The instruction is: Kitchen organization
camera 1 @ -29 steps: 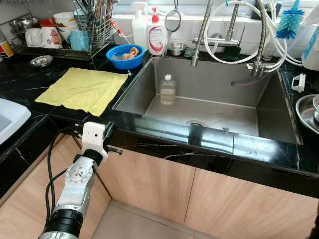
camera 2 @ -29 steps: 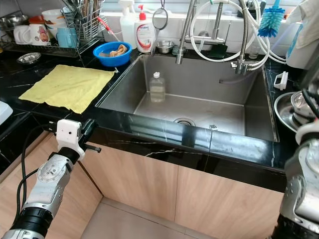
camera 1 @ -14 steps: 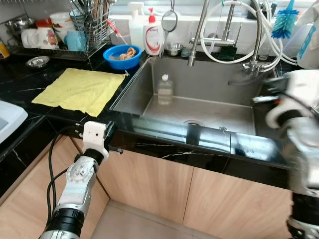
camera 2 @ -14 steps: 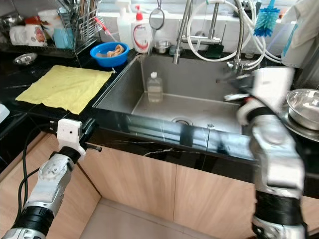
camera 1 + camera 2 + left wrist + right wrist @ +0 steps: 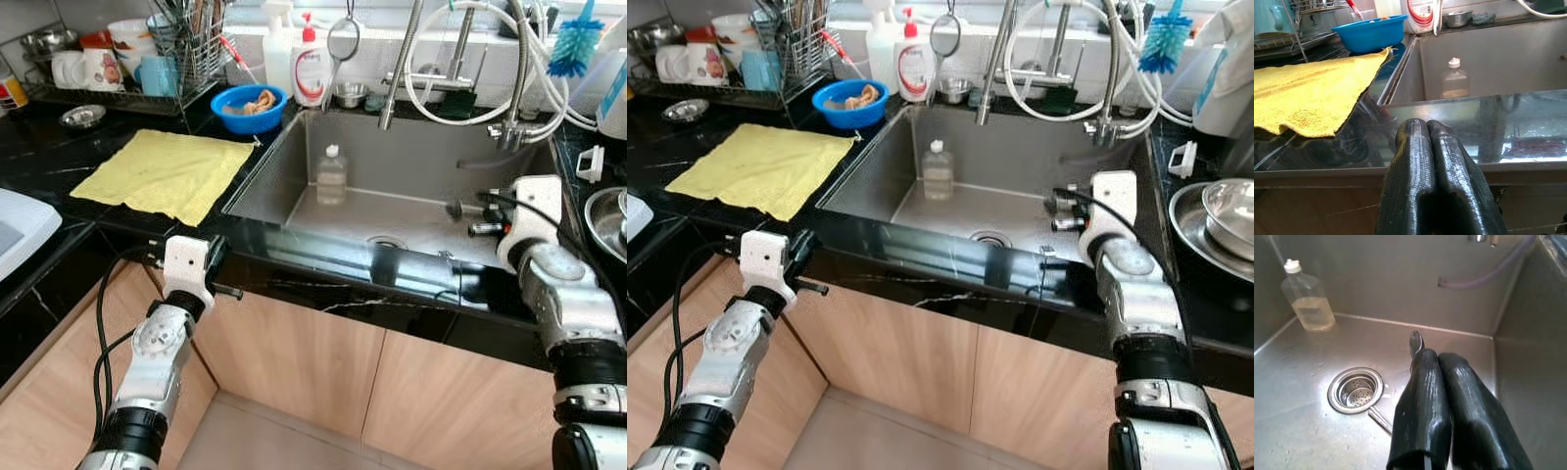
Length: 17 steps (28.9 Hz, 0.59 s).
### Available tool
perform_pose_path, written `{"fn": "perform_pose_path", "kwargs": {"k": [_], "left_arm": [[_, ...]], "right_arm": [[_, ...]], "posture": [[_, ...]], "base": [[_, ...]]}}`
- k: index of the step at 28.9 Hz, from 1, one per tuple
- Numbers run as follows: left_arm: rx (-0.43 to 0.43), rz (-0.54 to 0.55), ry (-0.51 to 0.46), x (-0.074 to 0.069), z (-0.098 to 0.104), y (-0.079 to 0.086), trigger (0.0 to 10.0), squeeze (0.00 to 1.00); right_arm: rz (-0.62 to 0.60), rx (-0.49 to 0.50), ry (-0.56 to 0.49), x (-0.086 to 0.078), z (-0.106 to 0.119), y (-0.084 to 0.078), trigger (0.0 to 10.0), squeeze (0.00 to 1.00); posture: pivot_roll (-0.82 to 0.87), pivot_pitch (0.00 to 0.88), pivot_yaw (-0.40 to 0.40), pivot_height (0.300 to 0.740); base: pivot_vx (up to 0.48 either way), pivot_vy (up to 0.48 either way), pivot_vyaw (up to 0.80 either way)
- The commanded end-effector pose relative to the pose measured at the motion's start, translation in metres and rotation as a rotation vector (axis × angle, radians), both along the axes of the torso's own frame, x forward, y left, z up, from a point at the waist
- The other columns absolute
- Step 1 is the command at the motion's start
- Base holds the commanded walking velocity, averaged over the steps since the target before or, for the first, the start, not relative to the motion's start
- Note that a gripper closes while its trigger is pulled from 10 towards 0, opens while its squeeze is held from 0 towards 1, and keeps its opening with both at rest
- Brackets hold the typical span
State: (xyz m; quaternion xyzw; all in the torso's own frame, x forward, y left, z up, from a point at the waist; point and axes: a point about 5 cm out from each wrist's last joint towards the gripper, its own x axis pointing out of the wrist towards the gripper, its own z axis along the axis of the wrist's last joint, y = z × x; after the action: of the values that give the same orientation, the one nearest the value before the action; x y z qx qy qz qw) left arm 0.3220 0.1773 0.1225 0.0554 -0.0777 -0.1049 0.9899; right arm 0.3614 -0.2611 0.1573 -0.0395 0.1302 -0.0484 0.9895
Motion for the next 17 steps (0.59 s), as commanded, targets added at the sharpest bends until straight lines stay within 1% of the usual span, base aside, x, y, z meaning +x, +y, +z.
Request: {"fn": "perform_pose_path", "kwargs": {"k": [1,5,6,7,13,14,17], "left_arm": [[0.029,-0.001,-0.004,-0.001,0.000,0.001,10.0,0.00],[0.029,-0.002,-0.005,-0.001,0.000,0.001,10.0,0.00],[0.029,-0.003,-0.005,-0.001,0.000,0.000,10.0,0.00],[0.028,-0.004,-0.004,-0.001,0.000,0.000,10.0,0.00],[0.027,-0.008,-0.003,-0.001,-0.001,-0.001,10.0,0.00],[0.027,-0.008,-0.003,-0.001,-0.001,-0.001,10.0,0.00],[0.026,-0.009,-0.003,-0.002,-0.001,-0.001,10.0,0.00]], "right_arm": [[-0.004,0.008,-0.005,0.002,-0.002,-0.003,10.0,0.00],[-0.012,0.014,-0.014,0.002,-0.005,-0.005,10.0,0.00],[-0.022,0.013,-0.022,0.002,-0.004,-0.006,10.0,0.60],[-0.029,0.017,-0.034,0.003,-0.003,-0.007,10.0,1.00],[-0.029,-0.004,-0.108,0.007,0.008,-0.007,10.0,1.00],[-0.029,-0.004,-0.108,0.007,0.008,-0.007,10.0,1.00],[-0.028,-0.024,-0.175,0.009,0.019,-0.006,10.0,1.00]], "posture": [[-0.01,0.000,0.033,0.740],[-0.01,0.000,0.033,0.740],[-0.01,0.000,0.033,0.740],[-0.01,0.000,0.033,0.740],[-0.01,0.000,0.034,0.740],[-0.01,0.000,0.034,0.740],[-0.01,0.000,0.034,0.740]], "base": [[0.000,0.000,0.00],[0.000,0.000,0.00],[0.000,0.000,0.00],[0.000,0.000,0.00],[0.000,0.000,0.00],[0.000,0.000,0.00],[0.000,0.000,0.00]]}}
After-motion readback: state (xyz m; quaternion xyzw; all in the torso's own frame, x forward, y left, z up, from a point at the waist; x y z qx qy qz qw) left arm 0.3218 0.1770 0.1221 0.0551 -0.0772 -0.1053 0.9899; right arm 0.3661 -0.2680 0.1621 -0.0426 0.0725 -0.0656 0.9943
